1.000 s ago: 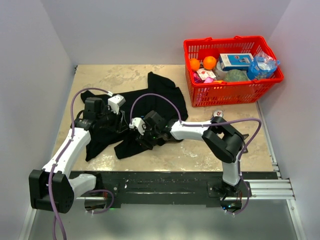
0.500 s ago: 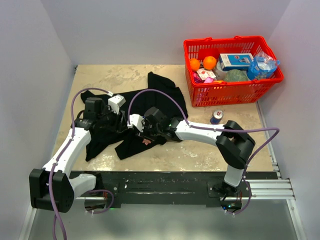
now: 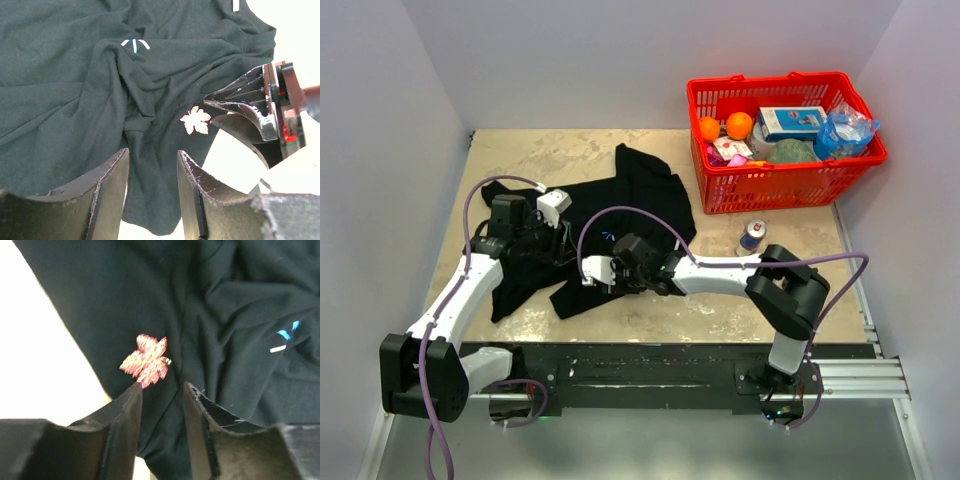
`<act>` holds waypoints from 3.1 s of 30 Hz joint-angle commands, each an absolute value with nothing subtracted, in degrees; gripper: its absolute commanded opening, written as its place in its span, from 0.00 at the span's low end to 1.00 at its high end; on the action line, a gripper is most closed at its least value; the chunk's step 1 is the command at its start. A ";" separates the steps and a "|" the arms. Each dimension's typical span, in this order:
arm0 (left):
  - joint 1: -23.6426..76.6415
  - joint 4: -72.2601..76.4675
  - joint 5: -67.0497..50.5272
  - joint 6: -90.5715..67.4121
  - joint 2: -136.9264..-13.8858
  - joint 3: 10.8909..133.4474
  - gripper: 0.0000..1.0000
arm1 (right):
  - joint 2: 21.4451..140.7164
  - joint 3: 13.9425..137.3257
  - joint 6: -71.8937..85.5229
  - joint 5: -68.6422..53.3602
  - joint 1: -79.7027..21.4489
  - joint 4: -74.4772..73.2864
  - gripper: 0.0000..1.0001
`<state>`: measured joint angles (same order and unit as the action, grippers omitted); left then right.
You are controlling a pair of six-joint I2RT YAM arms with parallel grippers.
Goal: Remove the brooch from the garment
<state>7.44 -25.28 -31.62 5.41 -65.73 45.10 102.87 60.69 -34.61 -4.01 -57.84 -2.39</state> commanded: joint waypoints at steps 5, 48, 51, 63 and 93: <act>7.12 -23.73 -32.17 5.18 -65.13 45.44 0.48 | 97.91 58.71 -44.74 -4.92 -60.11 0.88 0.45; 6.59 -24.08 -32.08 5.45 -66.09 46.06 0.48 | 105.73 60.47 -52.38 -1.76 -61.96 6.15 0.22; 6.50 -24.08 -31.99 5.45 -66.01 46.23 0.48 | 105.56 60.47 -51.86 -0.71 -61.96 7.12 0.19; 6.15 -23.91 -32.43 5.27 -65.74 46.14 0.48 | 104.15 61.43 -50.54 2.81 -61.96 6.86 0.00; 6.06 -21.97 -33.93 3.78 -78.57 56.51 0.48 | 49.23 42.19 -57.21 3.09 -32.73 -26.94 0.00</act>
<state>6.48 -24.71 -34.00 5.06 -76.53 52.62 55.96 44.45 -49.43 6.50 -41.63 -15.70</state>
